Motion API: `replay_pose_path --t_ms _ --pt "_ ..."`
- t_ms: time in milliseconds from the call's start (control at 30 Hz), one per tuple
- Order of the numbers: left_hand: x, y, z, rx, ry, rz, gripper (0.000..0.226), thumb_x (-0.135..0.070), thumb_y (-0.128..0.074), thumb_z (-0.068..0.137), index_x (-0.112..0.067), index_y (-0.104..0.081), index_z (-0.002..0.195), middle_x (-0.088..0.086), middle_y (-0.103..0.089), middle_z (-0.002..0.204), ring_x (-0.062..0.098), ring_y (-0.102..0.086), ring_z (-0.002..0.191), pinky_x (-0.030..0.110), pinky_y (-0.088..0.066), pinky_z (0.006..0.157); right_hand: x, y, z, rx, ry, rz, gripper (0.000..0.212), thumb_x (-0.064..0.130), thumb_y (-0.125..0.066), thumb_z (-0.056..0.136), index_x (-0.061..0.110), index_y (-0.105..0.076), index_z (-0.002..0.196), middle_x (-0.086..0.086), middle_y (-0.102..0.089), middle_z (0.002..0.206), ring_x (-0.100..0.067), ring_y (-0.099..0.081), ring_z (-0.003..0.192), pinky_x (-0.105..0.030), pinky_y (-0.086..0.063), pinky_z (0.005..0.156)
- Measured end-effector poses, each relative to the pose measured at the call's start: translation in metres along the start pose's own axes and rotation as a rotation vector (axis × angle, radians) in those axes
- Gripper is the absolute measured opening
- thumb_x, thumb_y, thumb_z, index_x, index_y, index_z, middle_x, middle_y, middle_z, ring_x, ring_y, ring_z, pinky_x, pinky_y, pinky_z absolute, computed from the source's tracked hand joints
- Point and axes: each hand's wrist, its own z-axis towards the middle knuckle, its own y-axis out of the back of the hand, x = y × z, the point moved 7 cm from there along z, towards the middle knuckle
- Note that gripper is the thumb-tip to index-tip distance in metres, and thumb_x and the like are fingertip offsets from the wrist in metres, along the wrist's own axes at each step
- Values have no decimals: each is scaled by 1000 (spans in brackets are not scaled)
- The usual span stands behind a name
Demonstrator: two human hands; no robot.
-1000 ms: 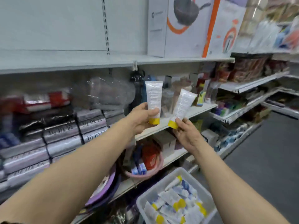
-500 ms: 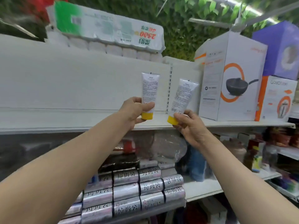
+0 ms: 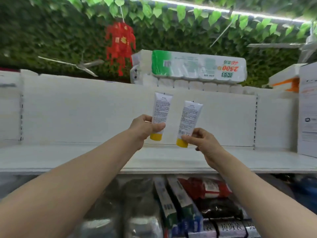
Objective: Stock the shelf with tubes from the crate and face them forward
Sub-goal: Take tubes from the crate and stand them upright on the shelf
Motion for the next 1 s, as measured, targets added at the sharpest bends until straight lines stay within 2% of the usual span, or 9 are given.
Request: replay_pose_path --t_ms 67,167,233,467,633,867,933,1000 --pt "5 40 6 -43 15 10 44 -22 -83 75 -15 -58 111 3 -68 109 21 -58 103 29 -36 66 0 -37 6 27 6 -15 23 12 -77 81 14 -64 99 3 -74 91 3 -65 67 -21 -37 66" --pt "9 87 11 -95 30 39 46 -22 -83 76 -14 -58 113 3 -68 110 22 -58 104 30 -37 69 1 -84 15 71 14 -43 30 13 -82 75 10 -65 100 -2 -76 93 -9 -70 79 -22 -42 74" --pt "9 113 12 -125 29 48 45 -22 -83 75 -14 -58 112 3 -69 109 20 -58 100 28 -38 67 3 -110 21 103 16 -60 33 13 -83 74 8 -66 102 -5 -76 94 -14 -70 84 -21 -45 74" --pt "4 190 1 -266 45 111 44 -24 -82 77 -17 -58 113 0 -68 110 17 -58 99 28 -39 68 7 -186 41 251 17 -44 38 16 -86 72 10 -66 104 -1 -76 95 -15 -70 90 -24 -46 77" --pt "-5 239 -4 -342 48 159 44 -25 -81 78 -17 -58 114 0 -67 113 20 -58 105 32 -37 78 11 -235 55 329 29 -35 38 18 -87 70 12 -67 102 0 -76 95 -15 -70 93 -26 -47 83" --pt "6 313 16 -339 70 203 46 -20 -82 77 -13 -58 116 1 -68 111 16 -58 97 31 -37 75 10 -313 68 372 37 -69 34 16 -86 73 11 -66 100 0 -75 95 -12 -69 88 -20 -44 71" --pt "11 338 29 -320 89 225 44 -20 -82 77 -13 -59 114 1 -67 110 17 -57 95 32 -37 80 6 -335 76 355 46 -97 36 17 -86 71 11 -66 101 -1 -76 95 -11 -69 88 -21 -44 71" --pt "18 366 44 -292 109 250 39 -19 -82 77 -15 -58 107 1 -66 105 17 -56 92 30 -38 78 3 -358 85 324 45 -121 38 19 -88 69 12 -67 99 0 -77 93 -13 -69 91 -24 -44 73"
